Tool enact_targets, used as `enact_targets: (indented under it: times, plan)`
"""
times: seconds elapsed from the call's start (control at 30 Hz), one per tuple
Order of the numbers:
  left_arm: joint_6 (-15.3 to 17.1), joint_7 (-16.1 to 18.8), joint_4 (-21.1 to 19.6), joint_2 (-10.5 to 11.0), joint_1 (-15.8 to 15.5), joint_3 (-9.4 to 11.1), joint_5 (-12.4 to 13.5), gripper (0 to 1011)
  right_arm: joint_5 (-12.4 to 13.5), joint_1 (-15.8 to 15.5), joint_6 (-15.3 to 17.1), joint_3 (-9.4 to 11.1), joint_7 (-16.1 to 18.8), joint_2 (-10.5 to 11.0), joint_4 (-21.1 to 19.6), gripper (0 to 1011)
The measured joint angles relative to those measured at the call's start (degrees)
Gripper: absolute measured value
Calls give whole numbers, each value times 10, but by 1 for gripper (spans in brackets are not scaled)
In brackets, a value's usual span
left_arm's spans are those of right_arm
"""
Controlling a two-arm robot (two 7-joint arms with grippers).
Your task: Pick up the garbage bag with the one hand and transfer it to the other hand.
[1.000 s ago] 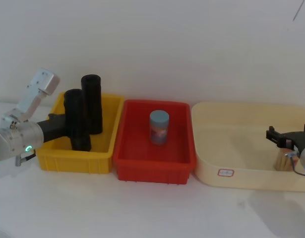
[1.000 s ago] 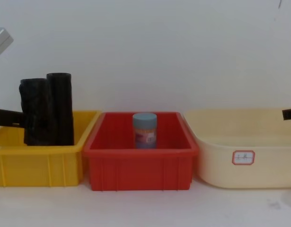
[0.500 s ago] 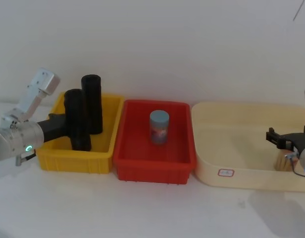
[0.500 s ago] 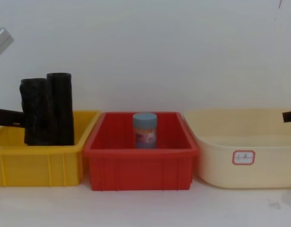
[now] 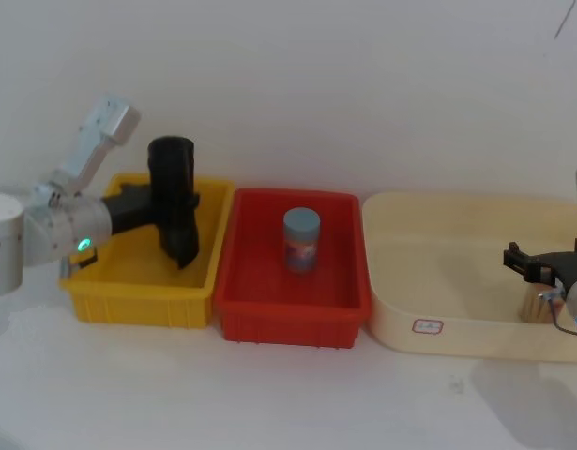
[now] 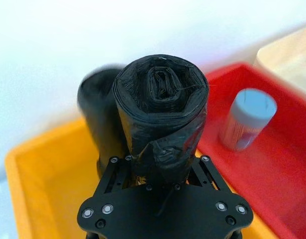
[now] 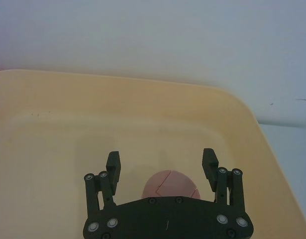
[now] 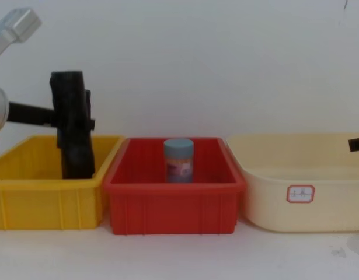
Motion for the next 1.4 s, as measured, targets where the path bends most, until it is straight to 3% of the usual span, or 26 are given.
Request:
enact_targets:
  times: [0.6,0.8,1.1,1.4]
  plan:
    - [-19,-66,4,8,-78,7,-16,398,0,-2,-1,1,2,0,-4,1001]
    - [-26,-93,16,9,-98,11,-25,398,4,-7,-17,2,19,6,-21,1001]
    - [-36,-150,73,-11,-141,29,-39,398,21,-13,-49,3,66,17,-49,1001]
    - [-61,-183,141,-40,-178,51,-41,398,44,-16,-81,5,118,29,-78,1001]
